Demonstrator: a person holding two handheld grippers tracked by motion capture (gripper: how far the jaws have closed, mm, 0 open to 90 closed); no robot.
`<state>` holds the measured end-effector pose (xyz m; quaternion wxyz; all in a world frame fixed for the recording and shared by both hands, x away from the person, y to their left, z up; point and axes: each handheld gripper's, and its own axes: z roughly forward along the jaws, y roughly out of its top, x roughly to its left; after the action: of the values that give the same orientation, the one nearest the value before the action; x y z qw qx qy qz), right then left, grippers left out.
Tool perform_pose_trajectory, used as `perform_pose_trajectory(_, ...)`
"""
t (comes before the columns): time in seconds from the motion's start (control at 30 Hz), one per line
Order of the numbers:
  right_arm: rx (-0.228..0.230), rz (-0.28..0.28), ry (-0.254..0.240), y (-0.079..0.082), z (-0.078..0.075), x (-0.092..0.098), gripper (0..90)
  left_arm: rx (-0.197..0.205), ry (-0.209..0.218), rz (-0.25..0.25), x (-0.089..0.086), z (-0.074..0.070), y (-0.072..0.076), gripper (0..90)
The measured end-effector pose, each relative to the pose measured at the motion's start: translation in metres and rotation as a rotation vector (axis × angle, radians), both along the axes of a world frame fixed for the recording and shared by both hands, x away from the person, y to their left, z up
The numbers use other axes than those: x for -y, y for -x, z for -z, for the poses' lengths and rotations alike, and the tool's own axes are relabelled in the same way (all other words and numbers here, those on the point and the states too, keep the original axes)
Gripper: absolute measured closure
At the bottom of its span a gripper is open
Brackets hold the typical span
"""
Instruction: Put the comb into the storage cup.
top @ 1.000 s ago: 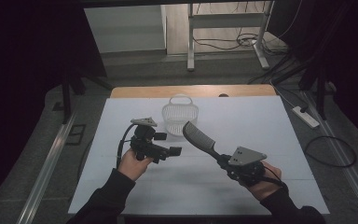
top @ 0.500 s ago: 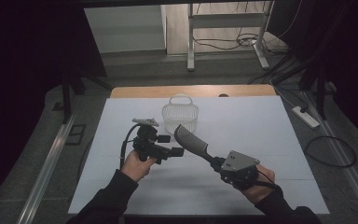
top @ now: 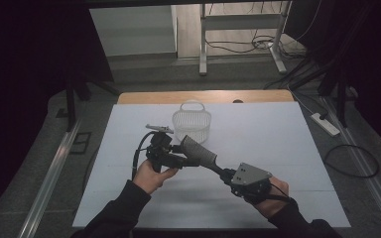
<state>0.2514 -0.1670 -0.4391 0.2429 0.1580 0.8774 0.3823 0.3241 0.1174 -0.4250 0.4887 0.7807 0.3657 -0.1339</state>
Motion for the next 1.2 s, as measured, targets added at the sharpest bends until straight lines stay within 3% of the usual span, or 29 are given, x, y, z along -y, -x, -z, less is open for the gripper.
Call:
perform_pose_trajectory(0.1,0.002,0.000,-0.003,0.000,0.000,0.000,72.6,-0.024,0.014,0.002,-0.001,-0.001,0.000,11.3)
perform_pose_trajectory(0.3,0.003,0.002,0.003,0.000,0.001,0.000,72.6,-0.074,0.031,0.006,-0.002,0.000,-0.001,42.7)
perform_pose_trajectory(0.47,0.005,0.001,0.005,-0.001,0.001,0.000,72.6,-0.101,0.061,0.017,-0.003,0.002,-0.002,60.4)
perform_pose_trajectory(0.67,0.006,0.001,0.002,-0.001,0.001,0.000,72.6,-0.121,0.081,0.035,-0.003,0.003,-0.002,71.6)
perform_pose_trajectory(0.83,-0.004,-0.004,0.001,-0.002,0.002,-0.001,72.5,-0.173,0.147,0.043,-0.006,0.007,-0.003,78.6)
perform_pose_trajectory(0.97,0.000,-0.005,0.009,-0.002,0.004,-0.001,72.4,-0.210,0.175,0.049,-0.006,0.009,-0.004,82.2)
perform_pose_trajectory(1.2,0.000,-0.010,0.011,-0.004,0.006,-0.001,71.4,-0.196,0.169,0.045,-0.005,0.007,-0.001,83.3)
